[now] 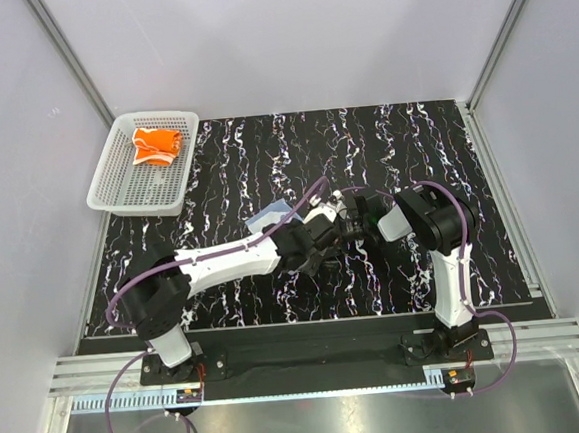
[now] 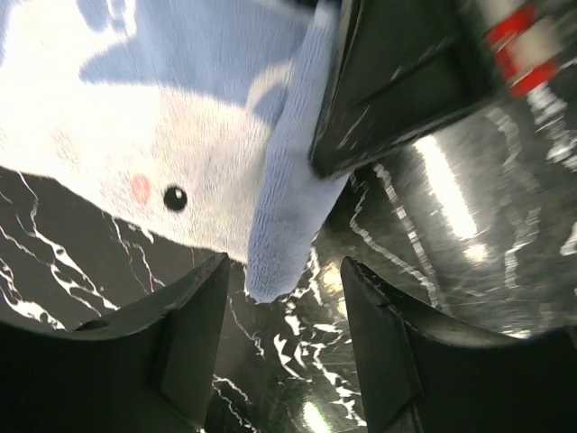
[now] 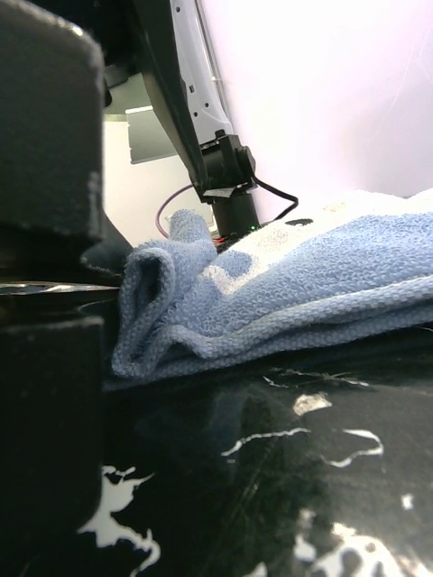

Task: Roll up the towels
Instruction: Roll the towel

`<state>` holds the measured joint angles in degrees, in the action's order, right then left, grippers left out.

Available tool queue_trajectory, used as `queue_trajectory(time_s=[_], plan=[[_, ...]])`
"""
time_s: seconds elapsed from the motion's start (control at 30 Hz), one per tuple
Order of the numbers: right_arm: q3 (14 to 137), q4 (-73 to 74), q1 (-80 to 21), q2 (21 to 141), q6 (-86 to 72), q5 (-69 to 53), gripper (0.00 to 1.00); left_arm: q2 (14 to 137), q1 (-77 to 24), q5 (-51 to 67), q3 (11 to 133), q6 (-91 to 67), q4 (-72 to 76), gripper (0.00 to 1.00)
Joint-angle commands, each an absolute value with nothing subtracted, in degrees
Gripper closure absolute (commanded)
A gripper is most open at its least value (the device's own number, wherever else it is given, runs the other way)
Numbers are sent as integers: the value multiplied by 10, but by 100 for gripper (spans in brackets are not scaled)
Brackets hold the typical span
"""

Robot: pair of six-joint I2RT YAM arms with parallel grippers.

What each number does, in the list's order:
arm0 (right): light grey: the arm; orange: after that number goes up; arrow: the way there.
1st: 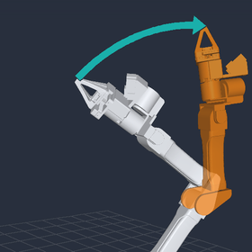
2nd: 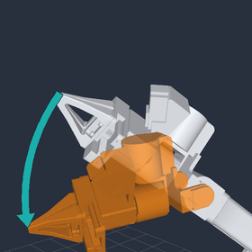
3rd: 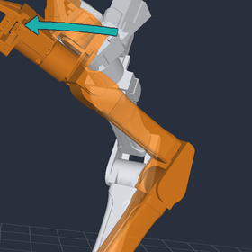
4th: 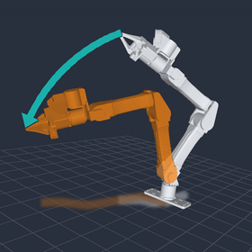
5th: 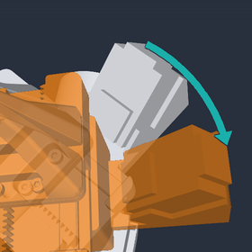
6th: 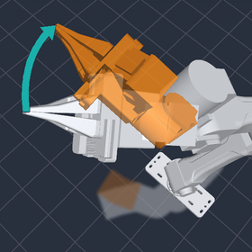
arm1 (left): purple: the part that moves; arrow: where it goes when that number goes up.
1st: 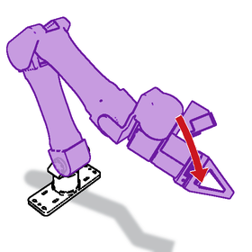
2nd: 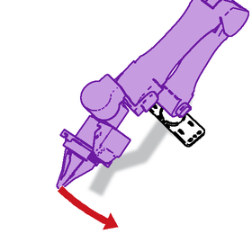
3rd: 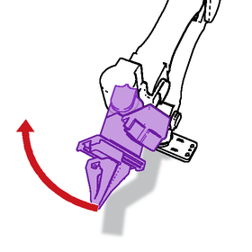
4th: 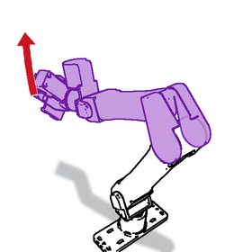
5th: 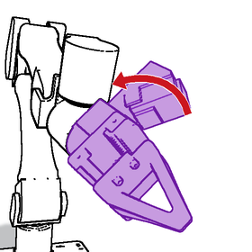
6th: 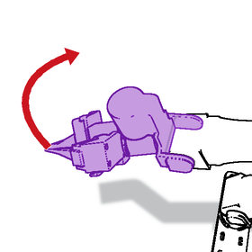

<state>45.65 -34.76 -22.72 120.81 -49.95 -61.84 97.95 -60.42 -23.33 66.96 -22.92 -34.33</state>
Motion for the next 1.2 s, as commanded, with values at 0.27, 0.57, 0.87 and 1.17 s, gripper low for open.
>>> queue_trajectory(time_s=[0.27,0.57,0.87,1.17], plan=[[461,-250,-227,1203,-426,-519,96,991,-577,-178,606,-257,-255,50],[456,-250,-227,1192,-432,-524,96,991,-525,-99,544,-259,-177,83],[469,-173,-226,1147,-418,-502,77,973,-498,-16,526,-236,-125,100],[512,39,-216,970,-370,-403,41,967,-494,71,533,-291,-144,100]])
